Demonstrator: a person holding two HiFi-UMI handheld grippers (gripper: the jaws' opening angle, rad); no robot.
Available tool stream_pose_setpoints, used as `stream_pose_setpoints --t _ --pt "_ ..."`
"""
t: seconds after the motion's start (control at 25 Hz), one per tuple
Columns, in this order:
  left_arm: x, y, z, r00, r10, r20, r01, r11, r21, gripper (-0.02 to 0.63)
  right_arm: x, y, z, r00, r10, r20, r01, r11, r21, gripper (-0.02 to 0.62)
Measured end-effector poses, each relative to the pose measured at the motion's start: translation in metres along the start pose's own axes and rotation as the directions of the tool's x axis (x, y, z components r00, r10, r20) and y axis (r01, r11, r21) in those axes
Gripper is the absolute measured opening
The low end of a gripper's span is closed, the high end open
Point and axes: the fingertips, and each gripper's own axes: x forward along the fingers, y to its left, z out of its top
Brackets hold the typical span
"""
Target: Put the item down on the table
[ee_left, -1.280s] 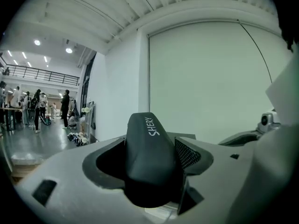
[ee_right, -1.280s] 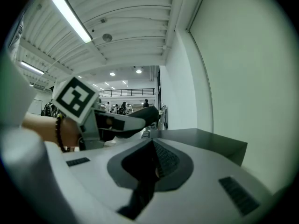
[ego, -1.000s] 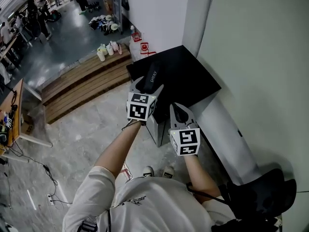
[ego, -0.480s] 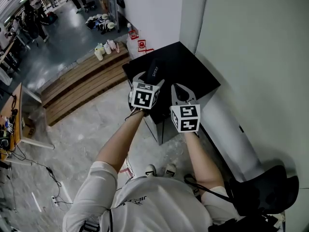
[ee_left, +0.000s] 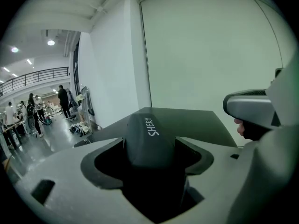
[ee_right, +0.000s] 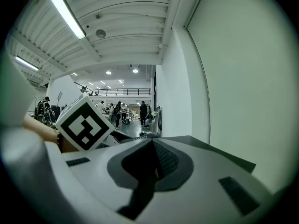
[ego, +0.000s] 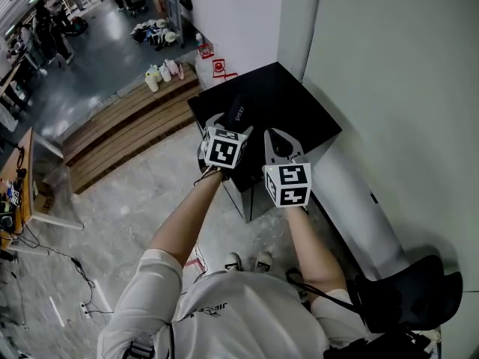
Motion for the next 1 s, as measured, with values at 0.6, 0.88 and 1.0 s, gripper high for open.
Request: stream_pose_setpoints --t 0.6,0.88,1.0 --pt "-0.009 0.002 0.005 0.999 0.011 0.03 -0.011 1.0 0.015 0.351 0.003 0.0 -0.003 1.0 -0.002 -0.003 0.002 1.0 0.006 0.003" --pt "-0.073 -0.012 0.045 0.984 0.019 0.175 -0.023 0.999 0.022 0.35 -0.007 0.002 0.008 1.0 0.003 0.019 -0.003 1.0 -0.006 0.003" --pt "-0.101 -0.031 0.055 0.967 -0.012 0.253 0.007 1.0 0.02 0.299 -0.022 0.012 0.012 1.0 0.022 0.012 -0.023 0.999 0.022 0.003"
